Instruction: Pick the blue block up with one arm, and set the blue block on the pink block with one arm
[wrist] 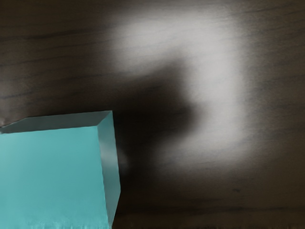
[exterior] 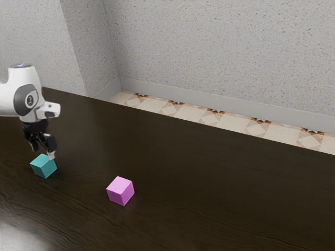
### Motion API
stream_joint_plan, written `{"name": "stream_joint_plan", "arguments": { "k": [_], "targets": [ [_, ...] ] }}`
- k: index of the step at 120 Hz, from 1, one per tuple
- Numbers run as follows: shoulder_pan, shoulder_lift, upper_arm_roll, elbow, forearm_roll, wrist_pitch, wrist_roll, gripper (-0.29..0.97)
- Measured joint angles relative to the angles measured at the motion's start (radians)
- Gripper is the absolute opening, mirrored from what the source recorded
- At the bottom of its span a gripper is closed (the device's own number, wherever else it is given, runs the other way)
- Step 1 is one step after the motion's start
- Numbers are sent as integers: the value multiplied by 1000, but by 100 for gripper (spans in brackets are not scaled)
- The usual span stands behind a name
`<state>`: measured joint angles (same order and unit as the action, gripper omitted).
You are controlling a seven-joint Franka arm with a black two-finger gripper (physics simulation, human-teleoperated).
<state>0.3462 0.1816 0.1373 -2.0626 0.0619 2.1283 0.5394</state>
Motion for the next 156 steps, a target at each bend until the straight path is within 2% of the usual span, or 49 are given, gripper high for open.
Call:
{"name": "stream_joint_plan", "arguments": {
  "k": [12, 30, 55, 78, 156],
  "targets": [
    [-3, 7, 36, -2, 12, 40, 40, 68],
    [3, 75, 49, 45, 12, 76, 95, 68],
    [20, 164, 50, 97, -46, 100, 164, 68],
    [23, 183, 50, 95, -93, 121, 213, 68],
    [38, 195, 57, 48, -167, 175, 289, 68]
  ]
}}
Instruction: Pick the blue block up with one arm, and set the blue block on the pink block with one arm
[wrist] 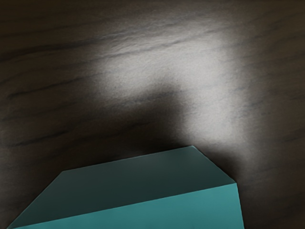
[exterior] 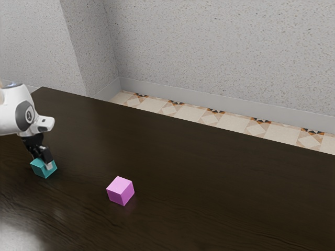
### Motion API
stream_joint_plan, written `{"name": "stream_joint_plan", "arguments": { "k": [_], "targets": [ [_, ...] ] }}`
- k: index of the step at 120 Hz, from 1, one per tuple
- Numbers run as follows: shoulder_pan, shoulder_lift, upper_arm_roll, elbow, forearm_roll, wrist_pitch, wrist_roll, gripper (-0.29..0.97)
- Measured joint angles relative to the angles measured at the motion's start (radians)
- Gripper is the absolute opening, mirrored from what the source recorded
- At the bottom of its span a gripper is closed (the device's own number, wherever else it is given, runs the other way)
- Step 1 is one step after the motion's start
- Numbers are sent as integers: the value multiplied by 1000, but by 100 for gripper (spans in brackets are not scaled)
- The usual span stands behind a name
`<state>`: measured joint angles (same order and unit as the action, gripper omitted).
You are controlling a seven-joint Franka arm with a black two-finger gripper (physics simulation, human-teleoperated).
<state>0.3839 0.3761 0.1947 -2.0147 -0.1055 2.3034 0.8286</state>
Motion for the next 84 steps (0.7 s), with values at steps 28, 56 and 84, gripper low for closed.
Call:
{"name": "stream_joint_plan", "arguments": {
  "k": [28, 56, 84],
  "targets": [
    [1, 3, 0, -1, -8, 6, 11, 55],
    [-2, 3, 0, -1, -2, 11, 15, 36],
    [-11, -27, 0, 2, 4, 12, 4, 33]
  ]
}}
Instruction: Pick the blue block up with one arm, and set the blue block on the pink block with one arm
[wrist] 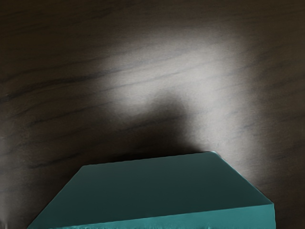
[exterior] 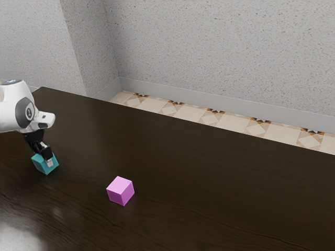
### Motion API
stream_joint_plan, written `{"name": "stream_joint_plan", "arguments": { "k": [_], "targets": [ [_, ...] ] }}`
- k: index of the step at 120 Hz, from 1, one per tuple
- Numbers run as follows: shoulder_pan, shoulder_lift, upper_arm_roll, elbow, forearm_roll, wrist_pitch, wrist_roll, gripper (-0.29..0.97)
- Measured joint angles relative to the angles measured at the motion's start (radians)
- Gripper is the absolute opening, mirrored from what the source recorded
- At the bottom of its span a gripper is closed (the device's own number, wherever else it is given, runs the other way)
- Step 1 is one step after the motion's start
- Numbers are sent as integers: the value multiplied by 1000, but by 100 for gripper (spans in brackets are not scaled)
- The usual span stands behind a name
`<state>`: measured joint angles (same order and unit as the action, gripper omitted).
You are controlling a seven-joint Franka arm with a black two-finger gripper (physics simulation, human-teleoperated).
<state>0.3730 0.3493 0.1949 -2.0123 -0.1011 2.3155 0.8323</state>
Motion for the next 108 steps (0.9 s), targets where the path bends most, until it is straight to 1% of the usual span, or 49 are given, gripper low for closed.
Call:
{"name": "stream_joint_plan", "arguments": {
  "k": [10, 18, 47, 76, 95, 108],
  "targets": [
    [-7, -17, -2, 1, 4, -5, -21, 33],
    [-34, -29, -9, 7, 8, -18, -47, 33],
    [-130, -106, -81, 28, 16, -111, -178, 32],
    [-209, -136, -154, 27, 32, -183, -328, 32],
    [-270, -136, -161, 26, 37, -212, -415, 32],
    [-295, -137, -161, 18, 37, -226, -468, 32]
  ]
}}
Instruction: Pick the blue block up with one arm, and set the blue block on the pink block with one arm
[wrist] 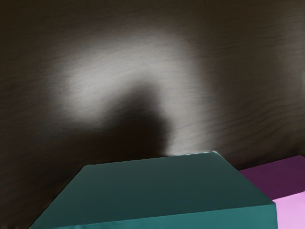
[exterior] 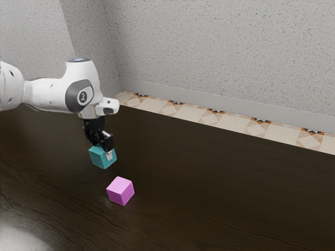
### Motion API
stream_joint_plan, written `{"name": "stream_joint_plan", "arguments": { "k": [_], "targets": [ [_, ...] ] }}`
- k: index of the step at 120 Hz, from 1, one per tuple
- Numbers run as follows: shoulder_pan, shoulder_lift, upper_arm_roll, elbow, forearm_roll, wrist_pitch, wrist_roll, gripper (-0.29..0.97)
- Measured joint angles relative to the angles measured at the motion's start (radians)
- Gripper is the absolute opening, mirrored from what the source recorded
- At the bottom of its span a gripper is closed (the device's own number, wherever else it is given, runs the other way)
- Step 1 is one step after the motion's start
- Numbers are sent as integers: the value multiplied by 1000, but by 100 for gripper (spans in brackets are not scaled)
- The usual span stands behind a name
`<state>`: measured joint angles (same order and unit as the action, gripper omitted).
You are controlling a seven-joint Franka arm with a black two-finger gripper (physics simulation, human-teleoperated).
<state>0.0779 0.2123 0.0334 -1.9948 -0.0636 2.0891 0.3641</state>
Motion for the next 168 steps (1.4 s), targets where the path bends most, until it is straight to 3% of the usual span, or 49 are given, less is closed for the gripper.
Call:
{"name": "stream_joint_plan", "arguments": {
  "k": [72, 111, 168],
  "targets": [
    [-71, -47, -58, -100, 17, 23, -206, 32],
    [-84, -122, -73, -176, 23, 58, -263, 32],
    [-85, -124, -90, -216, 52, 92, -307, 32]
  ]
}}
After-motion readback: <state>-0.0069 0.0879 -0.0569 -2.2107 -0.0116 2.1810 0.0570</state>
